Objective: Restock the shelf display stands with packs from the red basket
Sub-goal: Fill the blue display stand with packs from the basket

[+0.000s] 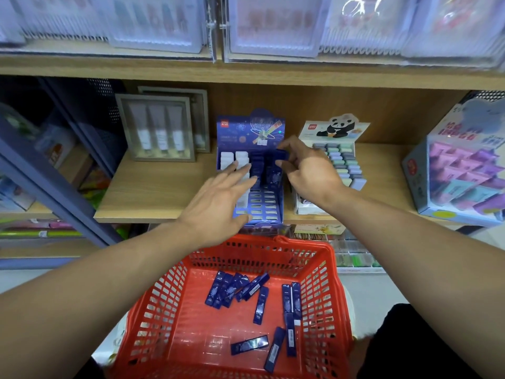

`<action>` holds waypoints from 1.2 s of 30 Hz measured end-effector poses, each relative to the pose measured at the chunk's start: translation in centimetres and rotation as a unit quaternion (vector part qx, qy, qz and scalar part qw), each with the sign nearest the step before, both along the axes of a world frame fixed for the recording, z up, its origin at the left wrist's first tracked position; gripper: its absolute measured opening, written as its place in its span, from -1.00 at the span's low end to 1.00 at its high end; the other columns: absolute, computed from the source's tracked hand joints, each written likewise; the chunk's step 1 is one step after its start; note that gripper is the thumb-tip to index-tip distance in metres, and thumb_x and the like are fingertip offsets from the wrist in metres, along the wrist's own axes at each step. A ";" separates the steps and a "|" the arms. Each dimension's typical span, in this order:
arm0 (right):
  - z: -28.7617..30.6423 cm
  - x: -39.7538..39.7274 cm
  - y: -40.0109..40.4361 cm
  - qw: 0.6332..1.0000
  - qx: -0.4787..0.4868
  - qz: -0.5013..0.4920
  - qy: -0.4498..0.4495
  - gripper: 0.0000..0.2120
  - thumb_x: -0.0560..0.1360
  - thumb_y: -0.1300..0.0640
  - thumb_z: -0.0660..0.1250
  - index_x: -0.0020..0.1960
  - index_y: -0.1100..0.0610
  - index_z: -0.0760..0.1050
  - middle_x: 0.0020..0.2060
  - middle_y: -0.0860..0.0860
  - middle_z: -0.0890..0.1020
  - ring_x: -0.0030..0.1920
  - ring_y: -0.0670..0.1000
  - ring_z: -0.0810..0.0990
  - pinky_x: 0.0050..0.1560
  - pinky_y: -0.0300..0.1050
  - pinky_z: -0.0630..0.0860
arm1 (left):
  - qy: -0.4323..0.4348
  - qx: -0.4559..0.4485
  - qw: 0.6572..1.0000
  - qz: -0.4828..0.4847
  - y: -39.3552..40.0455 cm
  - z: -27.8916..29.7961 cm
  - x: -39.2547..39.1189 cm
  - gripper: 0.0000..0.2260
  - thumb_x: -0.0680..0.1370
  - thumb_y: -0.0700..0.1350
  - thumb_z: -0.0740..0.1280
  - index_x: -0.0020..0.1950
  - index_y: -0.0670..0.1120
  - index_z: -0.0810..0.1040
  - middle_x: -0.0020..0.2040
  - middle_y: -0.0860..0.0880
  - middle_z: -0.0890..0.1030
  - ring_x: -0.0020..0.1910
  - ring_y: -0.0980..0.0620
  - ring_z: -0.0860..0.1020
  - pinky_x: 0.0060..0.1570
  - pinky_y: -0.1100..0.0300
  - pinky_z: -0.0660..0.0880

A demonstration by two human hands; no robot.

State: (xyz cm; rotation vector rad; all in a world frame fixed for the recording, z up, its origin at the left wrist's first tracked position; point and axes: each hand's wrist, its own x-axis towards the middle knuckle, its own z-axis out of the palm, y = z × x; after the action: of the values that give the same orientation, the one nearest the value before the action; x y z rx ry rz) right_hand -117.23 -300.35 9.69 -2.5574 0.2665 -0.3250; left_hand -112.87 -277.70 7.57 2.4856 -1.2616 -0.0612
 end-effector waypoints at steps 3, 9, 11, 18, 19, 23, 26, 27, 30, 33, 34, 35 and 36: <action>0.0 0.3 0.0 0.998 -0.058 0.003 0.006 -0.87 0.63 0.04 0.24 0.13 -0.13 0.33 -0.10 -0.03 0.65 -0.19 0.08 0.58 -0.21 -0.02 0.53 | -0.003 0.059 0.998 -0.003 -0.2 -0.4 -0.2 -0.22 0.57 0.10 0.37 0.66 0.01 0.01 0.65 0.06 -0.09 0.61 0.09 -0.21 0.59 0.07 -0.10; -0.5 0.9 0.1 0.998 -0.066 0.012 0.001 -0.83 0.60 0.09 0.32 0.19 0.00 0.53 0.11 -0.01 0.65 0.06 0.09 0.61 0.07 0.02 0.56 | 0.012 0.074 0.997 -0.011 -0.1 -0.8 0.0 -0.18 0.58 0.07 0.37 0.66 0.00 -0.09 0.65 0.07 -0.14 0.61 0.08 -0.25 0.60 0.06 -0.18; -0.6 0.8 0.0 0.998 -0.069 0.010 0.003 -0.80 0.58 0.12 0.32 0.19 -0.07 0.51 0.08 -0.04 0.67 0.05 0.09 0.63 0.04 0.02 0.58 | 0.014 0.073 0.997 -0.015 0.0 -0.8 0.0 -0.18 0.58 0.06 0.37 0.66 -0.01 -0.09 0.65 0.07 -0.14 0.61 0.08 -0.25 0.60 0.06 -0.17; 0.0 0.5 -0.7 0.998 -0.061 0.011 0.020 -0.84 0.58 0.06 0.35 0.14 -0.12 0.55 -0.03 -0.14 0.70 0.02 0.03 0.64 0.05 0.00 0.58 | 0.023 0.072 0.997 -0.019 0.0 -0.7 0.1 -0.18 0.58 0.05 0.38 0.66 -0.01 -0.08 0.65 0.05 -0.14 0.61 0.07 -0.24 0.60 0.05 -0.16; 0.0 0.5 -0.7 0.998 -0.065 0.009 0.018 -0.85 0.58 0.06 0.35 0.13 -0.11 0.56 -0.05 -0.16 0.70 0.01 0.03 0.64 0.03 -0.02 0.57 | 0.023 0.072 0.997 -0.019 0.0 -0.7 0.2 -0.18 0.58 0.05 0.38 0.66 -0.01 -0.08 0.65 0.05 -0.14 0.61 0.07 -0.24 0.60 0.04 -0.16; 0.2 0.4 -0.9 0.997 -0.073 0.011 0.012 -0.83 0.59 0.11 0.35 0.13 -0.09 0.60 -0.19 -0.25 0.59 -0.04 -0.03 0.63 -0.03 -0.10 0.54 | 0.026 0.074 0.997 -0.019 0.0 -0.7 0.2 -0.18 0.58 0.05 0.38 0.66 -0.01 -0.08 0.65 0.05 -0.14 0.61 0.07 -0.25 0.60 0.03 -0.16; 0.2 0.8 -0.9 0.997 -0.078 0.017 0.013 -0.83 0.59 0.10 0.36 0.14 -0.09 0.62 -0.13 -0.21 0.64 -0.03 -0.05 0.62 -0.02 -0.13 0.52 | 0.026 0.074 0.997 -0.019 0.1 -0.8 0.2 -0.18 0.57 0.05 0.38 0.66 -0.01 -0.08 0.65 0.05 -0.14 0.61 0.08 -0.25 0.60 0.02 -0.15; 0.2 0.9 -0.8 0.996 -0.082 0.019 0.009 -0.83 0.59 0.10 0.36 0.14 -0.08 0.64 -0.07 -0.19 0.65 0.00 -0.04 0.61 0.00 -0.12 0.52 | 0.025 0.074 0.997 -0.019 0.1 -0.8 0.2 -0.18 0.57 0.05 0.38 0.66 -0.01 -0.08 0.65 0.05 -0.14 0.61 0.07 -0.25 0.60 0.02 -0.15; -0.1 1.5 -0.6 0.994 -0.104 0.031 0.009 -0.81 0.60 0.11 0.35 0.16 0.01 0.67 0.12 -0.09 0.63 0.11 0.00 0.59 0.10 -0.14 0.49 | 0.023 0.074 0.997 -0.020 0.1 -0.9 0.3 -0.18 0.58 0.06 0.37 0.66 0.00 -0.08 0.65 0.05 -0.14 0.61 0.08 -0.25 0.60 0.02 -0.15; -0.2 1.9 -0.2 0.996 -0.084 -0.003 0.014 -0.82 0.59 0.15 0.35 0.14 0.05 0.68 0.11 -0.03 0.65 0.10 0.02 0.60 0.13 -0.17 0.48 | 0.024 0.074 0.997 -0.019 0.0 -0.8 0.2 -0.18 0.58 0.06 0.38 0.66 0.00 -0.08 0.65 0.06 -0.14 0.61 0.08 -0.25 0.60 0.03 -0.16; -0.1 2.0 -0.1 0.997 -0.073 -0.023 0.018 -0.83 0.58 0.15 0.36 0.12 0.05 0.69 0.08 -0.02 0.67 0.08 0.04 0.62 0.14 -0.15 0.50 | 0.025 0.073 0.997 -0.019 0.1 -0.8 0.2 -0.18 0.57 0.06 0.38 0.66 0.00 -0.08 0.65 0.06 -0.14 0.61 0.09 -0.25 0.60 0.04 -0.16; 0.0 2.1 0.0 0.997 -0.068 -0.041 0.024 -0.84 0.57 0.14 0.37 0.10 0.04 0.69 0.06 0.00 0.69 0.07 0.06 0.63 0.15 -0.10 0.53 | 0.025 0.073 0.997 -0.019 0.1 -0.8 0.2 -0.18 0.57 0.06 0.38 0.66 0.00 -0.08 0.65 0.06 -0.14 0.61 0.09 -0.25 0.60 0.04 -0.16; 0.2 2.3 0.1 0.996 -0.067 -0.053 0.035 -0.85 0.57 0.12 0.38 0.09 0.02 0.69 0.04 0.01 0.70 0.06 0.08 0.64 0.14 -0.06 0.54 | 0.026 0.073 0.997 -0.019 0.1 -0.8 0.2 -0.18 0.57 0.06 0.38 0.66 0.00 -0.08 0.65 0.06 -0.14 0.61 0.09 -0.25 0.60 0.03 -0.15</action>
State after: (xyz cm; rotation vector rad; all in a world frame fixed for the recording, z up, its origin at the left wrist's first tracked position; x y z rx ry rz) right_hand -114.96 -300.22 9.90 -2.6953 0.4219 -0.3034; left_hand -112.68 -277.59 6.80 2.5651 -1.3270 -0.2335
